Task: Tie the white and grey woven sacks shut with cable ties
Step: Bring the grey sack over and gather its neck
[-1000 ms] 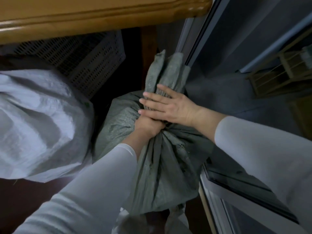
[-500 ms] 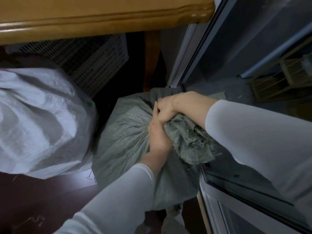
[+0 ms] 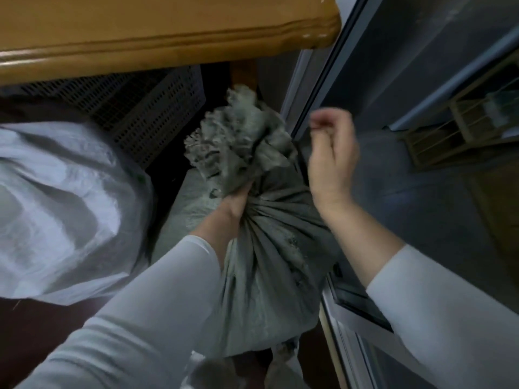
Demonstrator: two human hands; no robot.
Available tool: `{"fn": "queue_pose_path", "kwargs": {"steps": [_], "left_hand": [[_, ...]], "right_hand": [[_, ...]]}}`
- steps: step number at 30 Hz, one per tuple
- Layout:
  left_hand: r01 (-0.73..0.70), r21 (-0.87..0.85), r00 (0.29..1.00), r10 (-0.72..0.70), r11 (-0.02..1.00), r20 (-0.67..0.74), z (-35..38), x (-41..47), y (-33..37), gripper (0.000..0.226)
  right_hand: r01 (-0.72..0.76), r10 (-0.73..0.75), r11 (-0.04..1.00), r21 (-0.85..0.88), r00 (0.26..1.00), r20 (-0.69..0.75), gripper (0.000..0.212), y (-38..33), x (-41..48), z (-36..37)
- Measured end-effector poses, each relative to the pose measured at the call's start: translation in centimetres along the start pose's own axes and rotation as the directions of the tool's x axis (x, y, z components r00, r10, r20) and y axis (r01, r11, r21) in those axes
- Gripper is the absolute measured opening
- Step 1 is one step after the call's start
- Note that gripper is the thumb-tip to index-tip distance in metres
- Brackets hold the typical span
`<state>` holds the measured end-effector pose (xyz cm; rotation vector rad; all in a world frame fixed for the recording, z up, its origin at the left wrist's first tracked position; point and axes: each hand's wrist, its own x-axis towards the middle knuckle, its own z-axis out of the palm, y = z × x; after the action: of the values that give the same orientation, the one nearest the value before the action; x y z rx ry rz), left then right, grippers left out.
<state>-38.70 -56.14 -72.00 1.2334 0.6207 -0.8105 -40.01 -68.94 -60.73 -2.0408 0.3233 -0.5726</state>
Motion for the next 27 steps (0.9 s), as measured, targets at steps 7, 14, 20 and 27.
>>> {"fn": "queue_pose_path", "kwargs": {"steps": [7, 14, 20, 27], "left_hand": [[0.151, -0.037, 0.980, -0.144, 0.988, 0.135, 0.3, -2.2, 1.9, 0.040], [0.174, -0.020, 0.984, -0.173, 0.985, 0.045, -0.5, -1.9, 2.4, 0.047], [-0.026, -0.147, 0.967, -0.013, 0.989, -0.255, 1.6, -2.5, 1.2, 0.050], [-0.141, 0.059, 0.928, 0.153, 0.988, -0.339, 4.7, -4.2, 1.5, 0.138]], "right_hand": [[-0.152, 0.433, 0.891, -0.427, 0.566, 0.702, 0.099, 5.0, -4.9, 2.9], [0.136, 0.355, 0.843, -0.520, 0.585, 0.729, 0.059, 4.5, -4.3, 6.1], [0.138, 0.385, 0.774, -0.618, 0.672, 0.632, 0.031, 3.5, -4.3, 6.5], [0.185, 0.359, 0.755, -0.629, 0.685, 0.634, 0.036, 4.1, -4.7, 5.8]]}}
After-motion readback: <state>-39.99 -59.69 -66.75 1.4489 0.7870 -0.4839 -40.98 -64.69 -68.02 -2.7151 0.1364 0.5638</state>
